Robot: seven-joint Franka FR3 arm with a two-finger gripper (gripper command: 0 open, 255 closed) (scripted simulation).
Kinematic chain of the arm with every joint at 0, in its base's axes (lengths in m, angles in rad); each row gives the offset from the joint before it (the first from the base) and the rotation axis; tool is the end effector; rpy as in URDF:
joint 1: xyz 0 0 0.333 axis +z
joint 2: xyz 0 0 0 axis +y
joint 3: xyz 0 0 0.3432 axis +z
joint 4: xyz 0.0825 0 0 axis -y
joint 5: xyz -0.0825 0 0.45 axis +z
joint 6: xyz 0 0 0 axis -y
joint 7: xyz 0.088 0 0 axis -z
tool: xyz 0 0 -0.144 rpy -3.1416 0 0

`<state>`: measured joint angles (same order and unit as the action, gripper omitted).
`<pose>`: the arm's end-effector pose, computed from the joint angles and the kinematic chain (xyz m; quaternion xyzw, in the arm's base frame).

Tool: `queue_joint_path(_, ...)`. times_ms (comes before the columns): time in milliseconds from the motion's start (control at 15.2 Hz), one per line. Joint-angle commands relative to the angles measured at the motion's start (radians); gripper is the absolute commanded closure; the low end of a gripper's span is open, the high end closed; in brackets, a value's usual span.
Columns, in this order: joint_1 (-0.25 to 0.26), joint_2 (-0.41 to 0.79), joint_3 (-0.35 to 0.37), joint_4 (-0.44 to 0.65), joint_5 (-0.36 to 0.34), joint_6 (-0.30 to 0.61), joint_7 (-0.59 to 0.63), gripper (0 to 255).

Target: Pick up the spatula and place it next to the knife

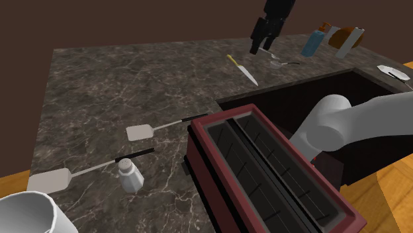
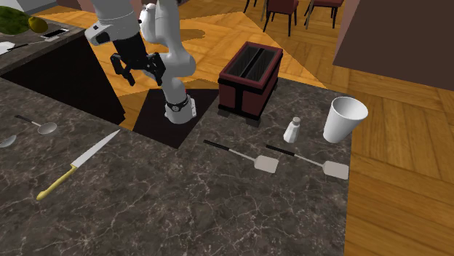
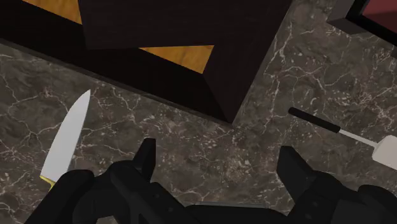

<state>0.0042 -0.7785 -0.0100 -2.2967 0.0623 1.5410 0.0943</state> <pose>0.3541 0.0062 0.5997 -0.9982 0.0473 -0.0098 0.0351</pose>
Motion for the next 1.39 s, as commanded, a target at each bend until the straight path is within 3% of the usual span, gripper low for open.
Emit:
queue_joint_path(0, 0.0, 0.0, 0.0, 0.0, 0.0, 0.0, 0.0, 0)
queue_joint_path(594, 0.134, 0.261, 0.065, 0.055, 0.005, 0.181, -0.197, 0)
queue_joint_path(1320, 0.269, 0.552, 0.176, 0.159, -0.022, 0.341, -0.407, 0)
